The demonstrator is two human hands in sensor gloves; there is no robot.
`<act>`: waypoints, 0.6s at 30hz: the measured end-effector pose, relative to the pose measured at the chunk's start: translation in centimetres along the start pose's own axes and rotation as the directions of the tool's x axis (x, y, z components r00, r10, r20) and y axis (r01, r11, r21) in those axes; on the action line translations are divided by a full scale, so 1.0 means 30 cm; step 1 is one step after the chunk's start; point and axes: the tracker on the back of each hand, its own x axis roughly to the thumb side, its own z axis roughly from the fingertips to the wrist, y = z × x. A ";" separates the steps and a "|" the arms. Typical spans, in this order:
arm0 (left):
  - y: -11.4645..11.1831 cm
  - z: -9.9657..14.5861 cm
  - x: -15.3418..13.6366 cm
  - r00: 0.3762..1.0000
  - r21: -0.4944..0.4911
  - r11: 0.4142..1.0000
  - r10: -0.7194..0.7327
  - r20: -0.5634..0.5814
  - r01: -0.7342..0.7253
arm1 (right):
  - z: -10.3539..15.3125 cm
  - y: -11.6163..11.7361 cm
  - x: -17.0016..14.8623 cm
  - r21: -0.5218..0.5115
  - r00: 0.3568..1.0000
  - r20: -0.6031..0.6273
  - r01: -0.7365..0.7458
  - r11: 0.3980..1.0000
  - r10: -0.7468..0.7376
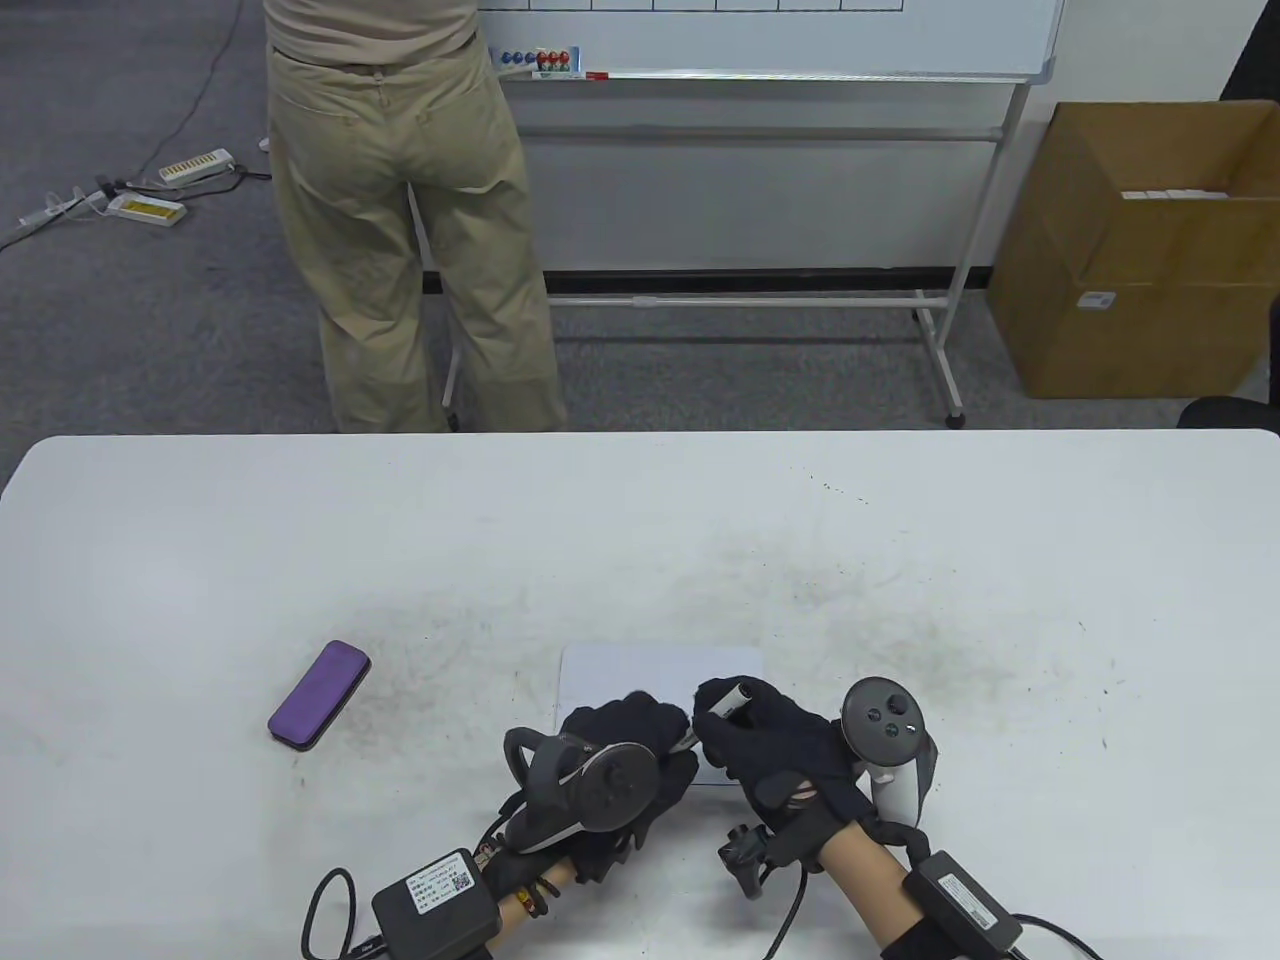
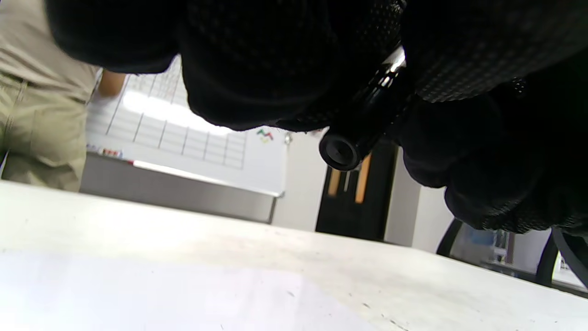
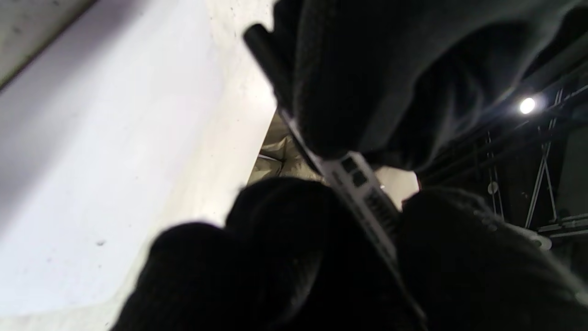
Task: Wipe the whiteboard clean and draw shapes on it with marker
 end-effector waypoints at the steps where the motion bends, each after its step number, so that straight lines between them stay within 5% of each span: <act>1: -0.002 -0.001 0.002 1.000 -0.013 1.000 0.013 -0.009 -0.013 | -0.001 -0.004 -0.004 -0.005 1.000 -0.010 0.018 1.000 -0.018; 3: -0.012 -0.001 0.004 1.000 -0.066 0.998 0.011 -0.019 -0.012 | -0.004 -0.012 -0.015 -0.003 0.992 -0.048 0.118 0.993 -0.118; 13: 0.027 -0.004 -0.003 1.000 0.057 0.998 -0.002 0.018 0.001 | -0.001 -0.020 -0.018 -0.012 0.946 -0.102 0.307 0.952 -0.306; 18: 0.033 -0.035 -0.032 0.984 -0.048 0.984 0.174 0.026 -0.173 | 0.000 -0.022 -0.006 -0.023 0.938 -0.074 0.338 0.941 -0.339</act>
